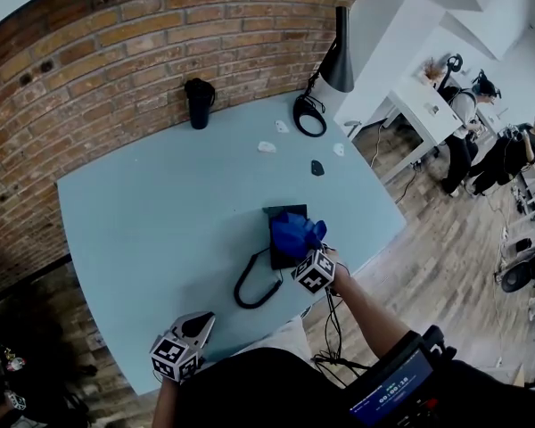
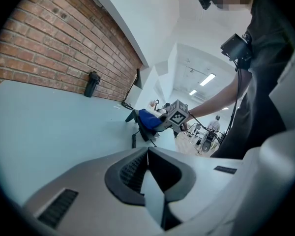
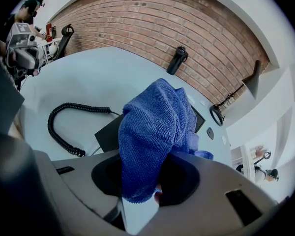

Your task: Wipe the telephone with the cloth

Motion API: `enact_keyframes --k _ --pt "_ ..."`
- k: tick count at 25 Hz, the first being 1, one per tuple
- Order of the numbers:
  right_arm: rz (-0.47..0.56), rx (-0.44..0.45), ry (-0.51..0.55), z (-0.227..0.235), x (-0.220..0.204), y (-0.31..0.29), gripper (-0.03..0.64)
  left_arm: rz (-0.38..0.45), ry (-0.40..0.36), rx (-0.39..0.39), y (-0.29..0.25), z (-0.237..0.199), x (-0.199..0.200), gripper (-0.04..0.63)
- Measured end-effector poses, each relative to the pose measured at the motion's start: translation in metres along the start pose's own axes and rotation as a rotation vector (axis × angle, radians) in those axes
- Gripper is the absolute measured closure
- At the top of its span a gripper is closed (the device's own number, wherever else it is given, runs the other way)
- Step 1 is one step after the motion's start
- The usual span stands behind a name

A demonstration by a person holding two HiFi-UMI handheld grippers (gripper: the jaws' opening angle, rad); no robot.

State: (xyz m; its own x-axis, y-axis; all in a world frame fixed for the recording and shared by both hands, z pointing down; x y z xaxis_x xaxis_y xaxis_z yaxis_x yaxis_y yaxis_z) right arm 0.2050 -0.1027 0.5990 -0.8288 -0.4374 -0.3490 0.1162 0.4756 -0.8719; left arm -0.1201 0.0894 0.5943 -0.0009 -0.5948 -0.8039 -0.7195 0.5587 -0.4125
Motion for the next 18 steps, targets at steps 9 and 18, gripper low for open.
enact_keyframes --k 9,18 --pt "0.006 0.001 -0.014 -0.01 -0.004 0.001 0.47 0.001 -0.001 -0.001 0.001 0.0 -0.001 0.575" --pt "0.01 0.0 -0.028 -0.021 -0.009 0.0 0.471 -0.004 -0.006 -0.006 0.0 -0.001 -0.003 0.575"
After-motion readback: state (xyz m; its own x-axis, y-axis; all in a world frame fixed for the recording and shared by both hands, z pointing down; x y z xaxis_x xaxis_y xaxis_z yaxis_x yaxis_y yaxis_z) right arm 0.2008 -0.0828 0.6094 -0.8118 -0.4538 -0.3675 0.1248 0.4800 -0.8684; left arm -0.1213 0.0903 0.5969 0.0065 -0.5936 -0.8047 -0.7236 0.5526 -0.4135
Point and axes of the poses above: the fingertips, and each gripper's own axes: y backward along the fingers, z to its right, x out of its top, the point moved 10 cm from there along y, backward along the fingers, and after that the axes turned 4 degrees about -z, right-handed, at the moved point
